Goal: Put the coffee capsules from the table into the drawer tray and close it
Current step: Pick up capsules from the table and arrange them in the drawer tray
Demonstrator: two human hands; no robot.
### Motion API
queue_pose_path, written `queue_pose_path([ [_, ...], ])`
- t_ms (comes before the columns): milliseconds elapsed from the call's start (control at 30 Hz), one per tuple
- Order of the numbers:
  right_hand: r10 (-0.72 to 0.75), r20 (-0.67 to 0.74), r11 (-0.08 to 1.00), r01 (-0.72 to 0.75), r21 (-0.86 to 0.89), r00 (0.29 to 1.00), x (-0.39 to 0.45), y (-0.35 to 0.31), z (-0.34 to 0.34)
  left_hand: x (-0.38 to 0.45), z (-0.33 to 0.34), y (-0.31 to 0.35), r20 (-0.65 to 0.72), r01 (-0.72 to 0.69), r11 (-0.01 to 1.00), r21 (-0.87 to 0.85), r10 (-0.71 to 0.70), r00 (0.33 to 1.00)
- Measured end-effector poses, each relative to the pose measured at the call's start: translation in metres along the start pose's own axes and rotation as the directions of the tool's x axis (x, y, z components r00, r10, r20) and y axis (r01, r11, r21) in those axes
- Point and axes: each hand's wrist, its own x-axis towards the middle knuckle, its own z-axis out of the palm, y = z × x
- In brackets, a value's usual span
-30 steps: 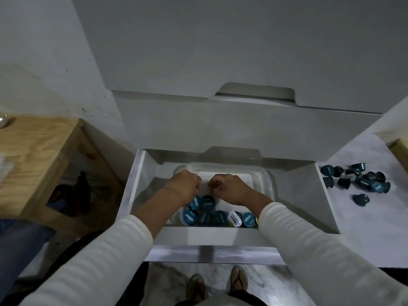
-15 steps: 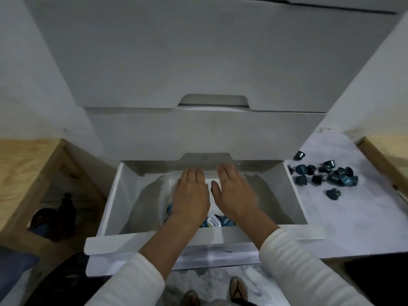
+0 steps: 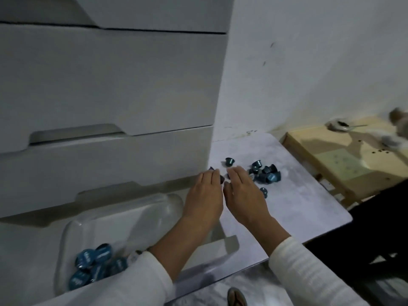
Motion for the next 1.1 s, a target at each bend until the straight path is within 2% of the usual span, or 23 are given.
queue_pose_path([
  [67, 0.03, 0.011, 0.999, -0.03, -0.028, 0.999, 0.003, 0.037, -0.001, 0.019, 0.019, 0.02, 0.046, 0.01, 1.0, -0.015, -0.01, 0.999],
  [233, 0.126, 0.124, 0.992, -0.122, -0.039, 0.984, 0.009, 0.123, 0.005, 0.068, 0.074, 0.053, 0.209, 0.149, 0.988, -0.05, -0.135, 0.969],
  [433, 0.12, 0.36, 0.993, -0.115, -0.033, 0.925, 0.014, 0.195, 0.035, 0.1, 0.124, 0.056, 0.349, 0.308, 0.951, -0.02, -0.282, 0.894],
  [633, 0.035, 0.464, 0.997, -0.064, 0.048, 0.885, 0.015, 0.227, 0.059, 0.113, 0.15, 0.052, 0.318, 0.362, 0.932, 0.027, -0.351, 0.881],
  [733, 0.011, 0.468, 0.991, -0.07, 0.11, 0.883, 0.016, 0.232, 0.066, 0.117, 0.156, 0.05, 0.258, 0.483, 0.871, -0.088, -0.448, 0.856],
  [833, 0.057, 0.454, 0.969, -0.159, 0.191, 0.889, 0.022, 0.237, 0.067, 0.118, 0.158, 0.05, 0.177, 0.489, 0.863, -0.126, -0.465, 0.867],
  [900, 0.073, 0.46, 0.946, -0.208, 0.249, 0.885, 0.026, 0.238, 0.066, 0.118, 0.159, 0.049, 0.131, 0.479, 0.873, -0.092, -0.466, 0.875],
  [1100, 0.042, 0.503, 0.901, -0.251, 0.355, 0.863, 0.03, 0.24, 0.068, 0.116, 0.165, 0.047, 0.073, 0.58, 0.78, -0.235, -0.581, 0.811],
])
